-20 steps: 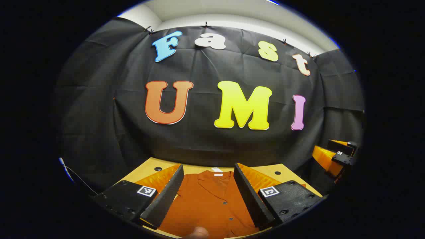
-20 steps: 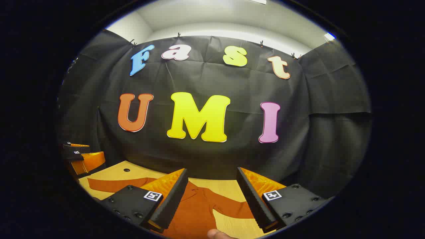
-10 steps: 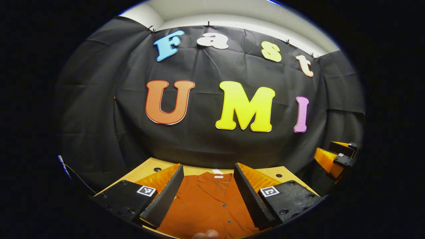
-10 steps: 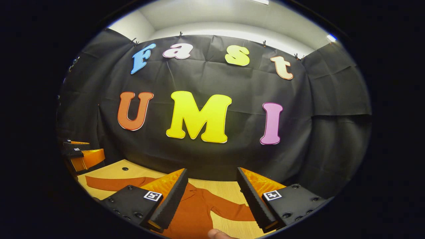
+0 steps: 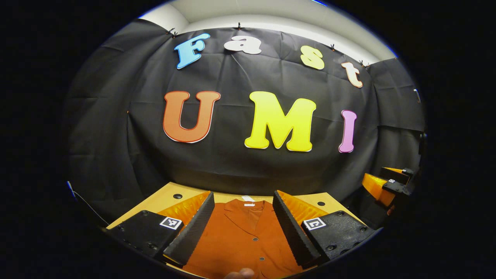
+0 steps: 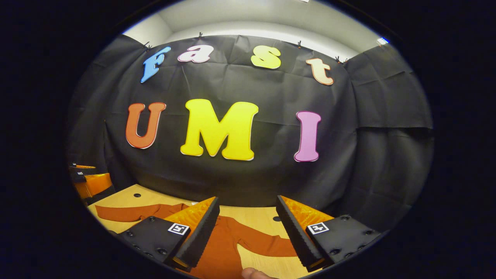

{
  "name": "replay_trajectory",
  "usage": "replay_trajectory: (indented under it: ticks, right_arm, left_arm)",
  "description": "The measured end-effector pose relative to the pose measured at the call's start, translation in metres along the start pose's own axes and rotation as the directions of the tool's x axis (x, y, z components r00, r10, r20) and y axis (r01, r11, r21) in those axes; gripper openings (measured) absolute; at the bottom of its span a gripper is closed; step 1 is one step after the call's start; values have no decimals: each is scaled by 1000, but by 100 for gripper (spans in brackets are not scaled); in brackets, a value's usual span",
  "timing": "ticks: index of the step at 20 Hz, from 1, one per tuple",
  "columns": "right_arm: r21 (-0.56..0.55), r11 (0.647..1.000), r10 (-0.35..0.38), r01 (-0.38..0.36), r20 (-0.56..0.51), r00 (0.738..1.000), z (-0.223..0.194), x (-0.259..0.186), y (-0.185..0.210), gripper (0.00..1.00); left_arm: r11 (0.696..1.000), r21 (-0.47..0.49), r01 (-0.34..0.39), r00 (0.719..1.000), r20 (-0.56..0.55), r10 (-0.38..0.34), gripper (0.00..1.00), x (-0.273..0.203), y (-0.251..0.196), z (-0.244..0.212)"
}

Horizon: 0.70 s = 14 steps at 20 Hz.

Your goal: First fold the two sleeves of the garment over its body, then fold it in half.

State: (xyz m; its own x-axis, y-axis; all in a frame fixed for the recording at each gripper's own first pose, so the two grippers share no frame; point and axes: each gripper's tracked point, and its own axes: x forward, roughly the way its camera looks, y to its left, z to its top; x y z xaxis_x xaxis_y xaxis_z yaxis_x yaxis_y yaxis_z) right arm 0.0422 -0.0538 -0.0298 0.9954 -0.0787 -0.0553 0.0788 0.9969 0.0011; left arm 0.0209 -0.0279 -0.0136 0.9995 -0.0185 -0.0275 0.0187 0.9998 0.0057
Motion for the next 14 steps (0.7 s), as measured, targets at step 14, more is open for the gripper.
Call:
replay_trajectory:
  ticks: [14]
  right_arm:
    - [-3, 967, -239, 255, -352, 905, -194, 89, -177, 95]
  left_arm:
    - [986, 62, -152, 980, -116, 159, 98, -8, -31, -35]
